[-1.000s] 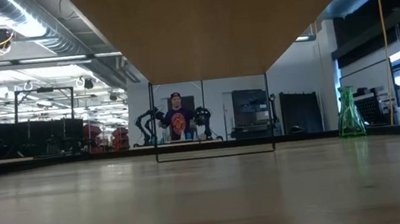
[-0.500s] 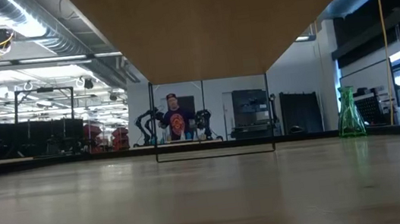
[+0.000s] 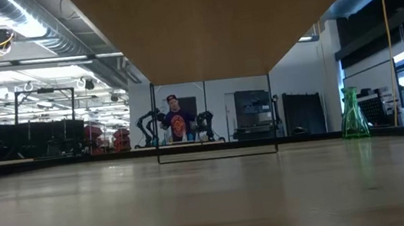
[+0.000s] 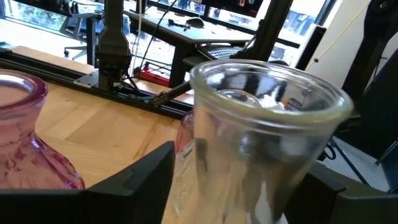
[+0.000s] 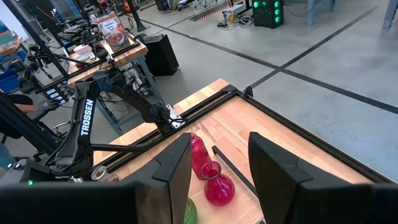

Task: Sort vases onto shelf
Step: Put the top white vase on the shelf aligned with the other white vase

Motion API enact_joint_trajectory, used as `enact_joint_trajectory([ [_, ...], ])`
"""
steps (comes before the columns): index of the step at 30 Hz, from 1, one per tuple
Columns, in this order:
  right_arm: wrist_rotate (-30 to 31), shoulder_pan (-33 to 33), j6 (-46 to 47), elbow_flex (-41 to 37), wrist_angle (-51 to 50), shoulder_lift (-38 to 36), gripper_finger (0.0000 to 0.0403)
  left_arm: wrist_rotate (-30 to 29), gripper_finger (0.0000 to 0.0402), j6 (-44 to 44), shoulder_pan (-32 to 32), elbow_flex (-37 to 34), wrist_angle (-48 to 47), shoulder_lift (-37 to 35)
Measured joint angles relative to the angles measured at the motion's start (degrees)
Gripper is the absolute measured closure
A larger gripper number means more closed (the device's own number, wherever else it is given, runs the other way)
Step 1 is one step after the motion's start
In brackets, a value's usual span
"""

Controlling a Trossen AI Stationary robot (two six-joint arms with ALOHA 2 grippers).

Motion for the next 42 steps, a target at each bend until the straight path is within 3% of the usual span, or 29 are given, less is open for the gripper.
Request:
enact_joint_trajectory([
  [7,0.0,0.0,0.0,0.0,0.0,0.0,0.0256,0.0,0.0127,0.2,0.0,0.0,0.0,0.0],
  [42,0.0,0.0,0.0,0.0,0.0,0.0,0.0256,-3.9,0.0130,4.8,-1.0,0.0,0.4,-1.2],
])
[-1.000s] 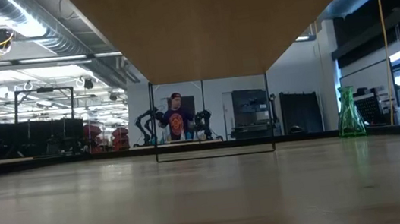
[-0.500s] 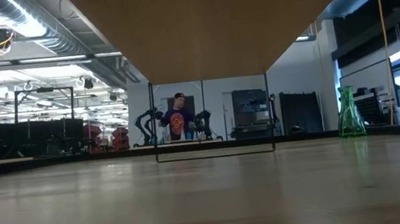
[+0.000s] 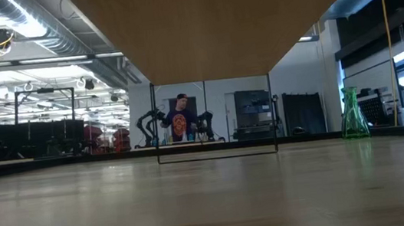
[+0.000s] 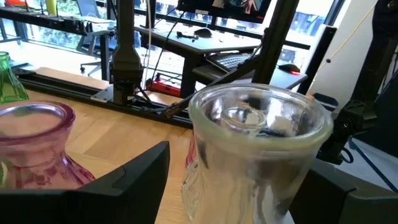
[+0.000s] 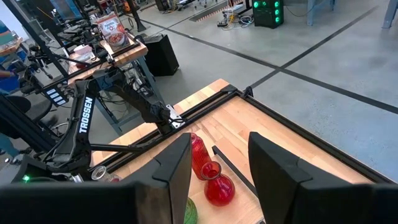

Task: Sort vases onto shelf
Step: Put the top white vase on the shelf aligned with the other white vase

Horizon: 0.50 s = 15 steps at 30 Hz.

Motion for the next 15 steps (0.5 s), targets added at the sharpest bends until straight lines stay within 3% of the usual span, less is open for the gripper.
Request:
enact_joint_trajectory([
  [15,0.0,0.0,0.0,0.0,0.0,0.0,0.0256,2.1,0.0130,-0.5,-0.5,0.0,2.2,-1.6],
])
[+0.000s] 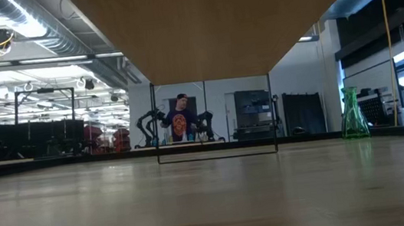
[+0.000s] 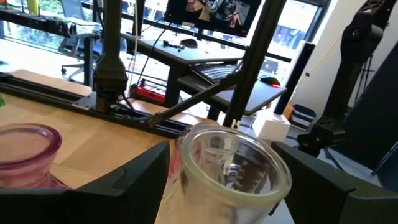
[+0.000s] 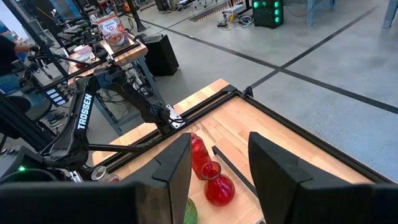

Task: Sort vases onto shelf
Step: Put the top white vase on the shelf aligned with the other white vase, then put the top white vase on the shelf aligned with the other white vases

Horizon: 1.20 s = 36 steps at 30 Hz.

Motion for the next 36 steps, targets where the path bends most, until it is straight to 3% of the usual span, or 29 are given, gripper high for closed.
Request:
enact_joint_trajectory([
  [23,0.0,0.0,0.0,0.0,0.0,0.0,0.0256,0.3,0.0130,-1.5,1.1,0.0,6.3,-0.1],
  [36,0.0,0.0,0.0,0.0,0.0,0.0,0.0256,-5.3,0.0130,4.6,1.1,0.0,9.4,-0.7],
])
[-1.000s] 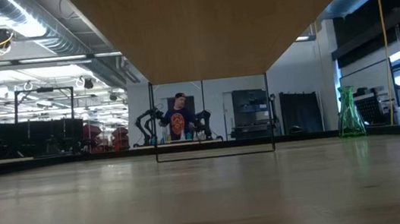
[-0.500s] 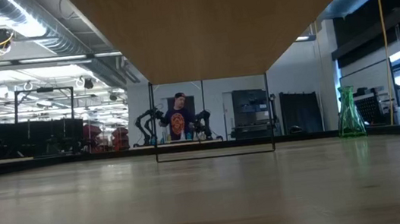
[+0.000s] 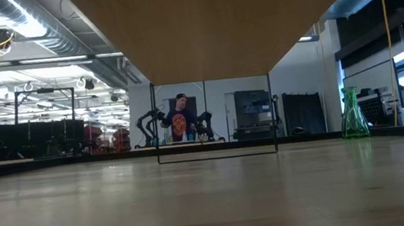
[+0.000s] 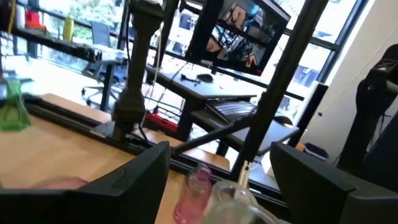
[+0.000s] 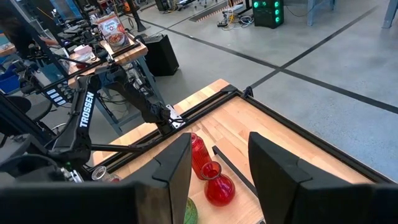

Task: Sort vases onto shelf
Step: Put the top white vase on the shelf aligned with the other white vases

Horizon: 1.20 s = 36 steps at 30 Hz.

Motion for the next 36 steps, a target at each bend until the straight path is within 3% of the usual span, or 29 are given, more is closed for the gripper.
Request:
enact_joint_trajectory([
  [9,0.0,0.0,-2.6,0.0,3.7,0.2,0.0256,-2.8,0.0130,13.4,-2.0,0.0,0.4,-9.7],
  [16,0.5,0.0,-7.1,0.0,6.7,1.4,0.0256,-8.6,0.0130,19.1,-4.2,0.0,0.3,-18.0],
  [21,0.3,0.0,-7.5,0.0,6.7,2.7,0.0256,-8.3,0.0130,25.9,-4.5,0.0,0.3,-21.2],
  [29,0.1,0.0,-7.6,0.0,6.4,4.6,0.0256,-8.6,0.0130,19.2,-1.9,0.0,4.1,-21.7],
  [33,0.9,0.0,-7.6,0.0,6.4,4.7,0.0256,-14.4,0.0130,15.9,-1.4,0.0,0.4,-21.8],
  [36,3.0,0.0,-7.6,0.0,6.4,4.7,0.0256,-19.9,0.0130,12.6,-2.9,0.0,-8.9,-23.8],
])
